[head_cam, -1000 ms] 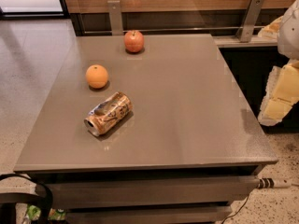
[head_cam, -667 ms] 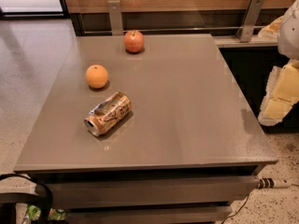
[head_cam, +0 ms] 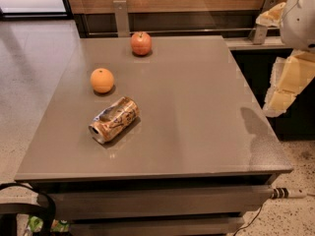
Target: Place orange can upright
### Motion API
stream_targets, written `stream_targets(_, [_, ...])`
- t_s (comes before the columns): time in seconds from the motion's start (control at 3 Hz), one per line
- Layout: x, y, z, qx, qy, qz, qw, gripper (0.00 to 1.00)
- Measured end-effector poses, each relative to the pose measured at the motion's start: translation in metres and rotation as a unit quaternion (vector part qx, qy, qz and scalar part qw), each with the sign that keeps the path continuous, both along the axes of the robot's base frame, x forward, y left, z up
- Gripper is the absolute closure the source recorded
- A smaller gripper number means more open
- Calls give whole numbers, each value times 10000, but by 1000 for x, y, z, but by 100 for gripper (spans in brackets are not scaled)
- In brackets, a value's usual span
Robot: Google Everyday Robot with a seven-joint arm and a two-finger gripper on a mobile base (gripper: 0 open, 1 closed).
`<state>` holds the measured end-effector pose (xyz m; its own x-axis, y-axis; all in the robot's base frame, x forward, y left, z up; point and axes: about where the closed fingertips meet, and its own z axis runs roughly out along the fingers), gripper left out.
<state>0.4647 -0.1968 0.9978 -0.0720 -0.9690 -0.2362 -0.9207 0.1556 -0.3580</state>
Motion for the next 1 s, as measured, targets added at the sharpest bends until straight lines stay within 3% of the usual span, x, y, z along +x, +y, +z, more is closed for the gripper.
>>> stream_targets(0.33, [42, 29, 1, 339, -301, 753, 9961, 0])
stream_targets(0.67, [64, 61, -12, 778, -324, 1418, 9863, 0])
stream_targets(1.0, [74, 100, -30, 1217, -361, 2172, 9678, 0])
